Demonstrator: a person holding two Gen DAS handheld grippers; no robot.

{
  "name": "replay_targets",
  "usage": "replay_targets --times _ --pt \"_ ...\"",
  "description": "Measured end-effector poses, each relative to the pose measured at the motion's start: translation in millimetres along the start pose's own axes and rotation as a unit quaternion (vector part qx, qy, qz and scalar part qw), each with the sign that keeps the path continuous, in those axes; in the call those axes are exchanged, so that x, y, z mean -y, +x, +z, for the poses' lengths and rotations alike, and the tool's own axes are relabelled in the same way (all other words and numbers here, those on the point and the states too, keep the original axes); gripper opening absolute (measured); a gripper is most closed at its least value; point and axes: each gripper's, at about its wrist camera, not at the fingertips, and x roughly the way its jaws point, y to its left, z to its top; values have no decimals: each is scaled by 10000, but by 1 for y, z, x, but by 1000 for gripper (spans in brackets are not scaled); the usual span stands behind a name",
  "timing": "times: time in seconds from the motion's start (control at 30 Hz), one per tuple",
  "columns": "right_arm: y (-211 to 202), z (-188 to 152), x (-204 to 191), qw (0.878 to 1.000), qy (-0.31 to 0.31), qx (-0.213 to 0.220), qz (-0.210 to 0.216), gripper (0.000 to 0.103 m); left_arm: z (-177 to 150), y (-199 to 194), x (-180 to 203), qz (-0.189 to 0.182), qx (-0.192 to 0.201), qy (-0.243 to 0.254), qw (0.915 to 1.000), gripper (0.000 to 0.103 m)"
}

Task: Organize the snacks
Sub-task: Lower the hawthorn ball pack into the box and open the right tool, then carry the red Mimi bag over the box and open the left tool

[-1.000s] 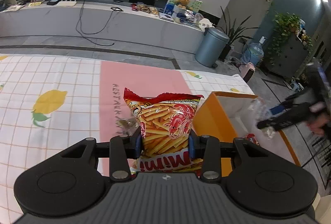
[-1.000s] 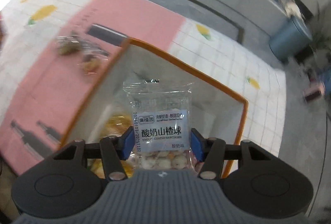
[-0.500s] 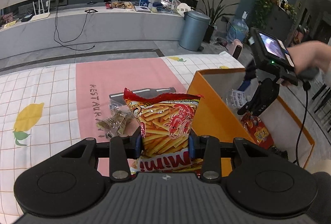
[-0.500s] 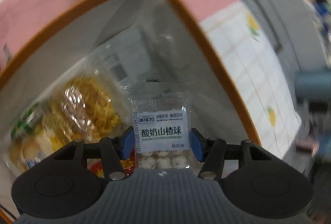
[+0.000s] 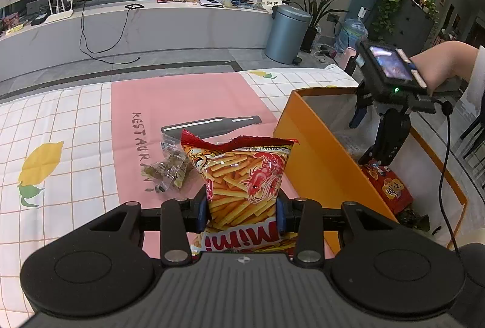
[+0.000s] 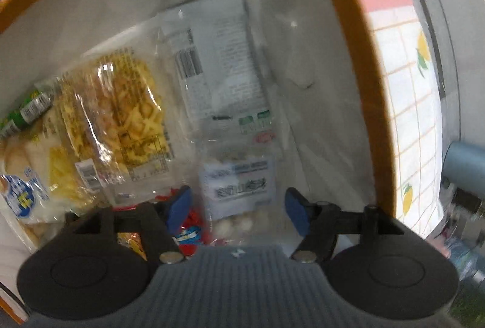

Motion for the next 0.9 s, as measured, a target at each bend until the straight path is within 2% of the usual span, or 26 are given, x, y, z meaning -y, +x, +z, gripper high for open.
replay_targets --times 0.03,0.07,0.1,0.3,0.4,0.5,0.57,0.67,0.77,0.9 --pt "-6 -4 1 9998 106 117 -101 87 1 0 1 -6 8 -2 10000 46" --pt "-14 -8 0 9989 190 266 -329 95 2 -1 3 -11 20 -2 10000 46" --pt "-22 -14 0 9972 268 430 -552 98 3 -2 5 -14 33 5 10000 46" --pt "-71 -48 -8 9856 891 1026 -1004 98 12 -6 28 28 19 37 10000 46" --pt "-92 -57 -28 9784 1109 1291 -1171 98 24 -8 45 66 72 76 9999 46" --pt "-102 -68 -42 9673 1681 1437 -1241 98 33 -12 69 297 201 291 9989 46" --pt "-104 -80 -39 9496 2418 1462 -1356 98 39 -15 86 371 252 436 9980 46" --pt "-111 -106 -48 9127 3313 1852 -1514 98 46 -13 107 391 256 571 9973 46" --pt "-112 -132 -64 8738 3985 2371 -1462 98 53 -7 128 443 225 716 9962 46" --pt "-104 -167 -84 8144 4797 2924 -1453 98 60 3 147 418 130 817 9957 46"
